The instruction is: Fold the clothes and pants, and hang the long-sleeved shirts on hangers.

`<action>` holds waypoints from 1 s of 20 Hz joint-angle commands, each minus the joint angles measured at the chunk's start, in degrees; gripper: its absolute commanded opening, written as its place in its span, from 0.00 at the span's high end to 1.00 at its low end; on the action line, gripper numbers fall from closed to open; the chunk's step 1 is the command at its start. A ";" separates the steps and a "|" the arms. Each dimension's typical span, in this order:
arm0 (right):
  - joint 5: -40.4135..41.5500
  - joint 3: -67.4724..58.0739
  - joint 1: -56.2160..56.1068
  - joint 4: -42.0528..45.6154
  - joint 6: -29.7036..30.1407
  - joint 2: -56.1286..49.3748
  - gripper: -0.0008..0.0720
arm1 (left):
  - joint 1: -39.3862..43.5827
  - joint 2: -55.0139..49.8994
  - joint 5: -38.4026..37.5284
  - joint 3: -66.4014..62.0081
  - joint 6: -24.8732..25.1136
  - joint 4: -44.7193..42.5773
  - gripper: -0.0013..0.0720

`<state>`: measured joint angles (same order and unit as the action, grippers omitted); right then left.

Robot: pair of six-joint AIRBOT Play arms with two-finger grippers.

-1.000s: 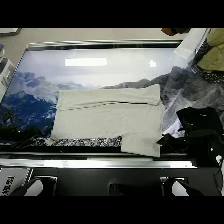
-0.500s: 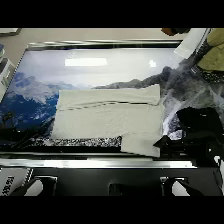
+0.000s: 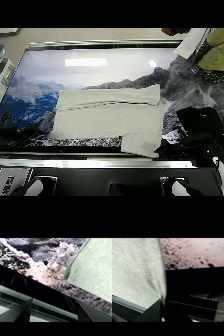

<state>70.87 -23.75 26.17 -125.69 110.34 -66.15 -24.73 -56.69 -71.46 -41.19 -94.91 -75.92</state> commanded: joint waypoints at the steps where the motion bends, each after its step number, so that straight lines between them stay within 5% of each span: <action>1: 0.70 0.00 0.00 -0.68 0.07 0.35 0.94 | -1.27 -0.11 5.49 1.70 1.55 1.81 0.16; 8: 1.29 -1.07 0.00 -0.92 0.92 3.06 0.94 | -8.63 -6.75 11.08 8.28 21.62 23.58 0.17; 20: 0.85 -1.07 0.00 -1.16 1.31 3.06 0.94 | -7.21 -14.05 10.97 8.24 23.58 26.47 0.17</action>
<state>71.83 -24.75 26.17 -126.80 111.46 -63.13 -32.51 -69.36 -60.55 -33.04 -71.75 -49.39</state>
